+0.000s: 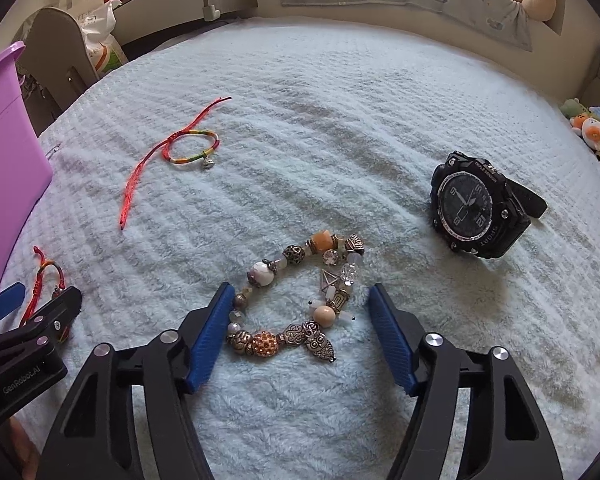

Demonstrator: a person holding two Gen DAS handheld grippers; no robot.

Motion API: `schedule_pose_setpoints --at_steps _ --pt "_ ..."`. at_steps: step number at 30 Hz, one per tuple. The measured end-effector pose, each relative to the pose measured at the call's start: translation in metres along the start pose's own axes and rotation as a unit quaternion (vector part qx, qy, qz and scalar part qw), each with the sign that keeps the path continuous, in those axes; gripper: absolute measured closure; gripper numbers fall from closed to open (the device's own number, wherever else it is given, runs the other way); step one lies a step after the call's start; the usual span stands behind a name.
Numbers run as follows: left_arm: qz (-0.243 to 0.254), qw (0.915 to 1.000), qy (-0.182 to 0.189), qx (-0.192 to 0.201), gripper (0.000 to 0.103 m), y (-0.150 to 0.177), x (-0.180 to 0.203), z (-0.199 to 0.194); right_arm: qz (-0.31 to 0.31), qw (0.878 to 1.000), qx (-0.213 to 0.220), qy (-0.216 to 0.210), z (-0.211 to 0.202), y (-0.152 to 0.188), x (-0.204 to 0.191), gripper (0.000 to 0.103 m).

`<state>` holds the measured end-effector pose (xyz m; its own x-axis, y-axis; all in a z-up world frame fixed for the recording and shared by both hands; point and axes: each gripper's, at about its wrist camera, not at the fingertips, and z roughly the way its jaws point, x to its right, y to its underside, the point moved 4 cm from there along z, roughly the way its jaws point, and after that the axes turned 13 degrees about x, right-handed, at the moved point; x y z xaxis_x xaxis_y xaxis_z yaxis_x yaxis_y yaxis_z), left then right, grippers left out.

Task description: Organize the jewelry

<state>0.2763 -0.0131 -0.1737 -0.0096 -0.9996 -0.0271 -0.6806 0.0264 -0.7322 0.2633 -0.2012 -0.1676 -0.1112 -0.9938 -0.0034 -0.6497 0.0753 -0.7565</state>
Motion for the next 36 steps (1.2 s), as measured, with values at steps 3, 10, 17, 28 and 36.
schedule_pose_setpoints --at_steps 3,10,17,28,36 --pt "-0.001 1.0 0.007 0.004 0.046 0.003 0.001 -0.009 -0.005 1.0 0.003 -0.004 -0.004 0.0 -0.007 0.074" --pt "0.002 0.9997 0.022 0.005 0.086 0.003 0.001 -0.018 0.068 0.997 0.008 -0.038 -0.013 0.002 0.011 0.092" --pt "-0.006 0.9991 0.041 -0.003 0.089 0.007 -0.003 -0.032 0.086 0.995 0.016 -0.042 -0.032 0.008 0.014 0.092" --pt "0.012 0.9962 0.086 -0.003 0.089 0.007 0.009 -0.065 0.111 0.992 0.025 -0.05 -0.07 0.008 0.021 0.092" --pt "0.025 0.9942 0.104 0.012 0.089 0.004 0.008 -0.1 0.097 0.994 0.039 -0.04 -0.101 0.01 0.017 0.092"
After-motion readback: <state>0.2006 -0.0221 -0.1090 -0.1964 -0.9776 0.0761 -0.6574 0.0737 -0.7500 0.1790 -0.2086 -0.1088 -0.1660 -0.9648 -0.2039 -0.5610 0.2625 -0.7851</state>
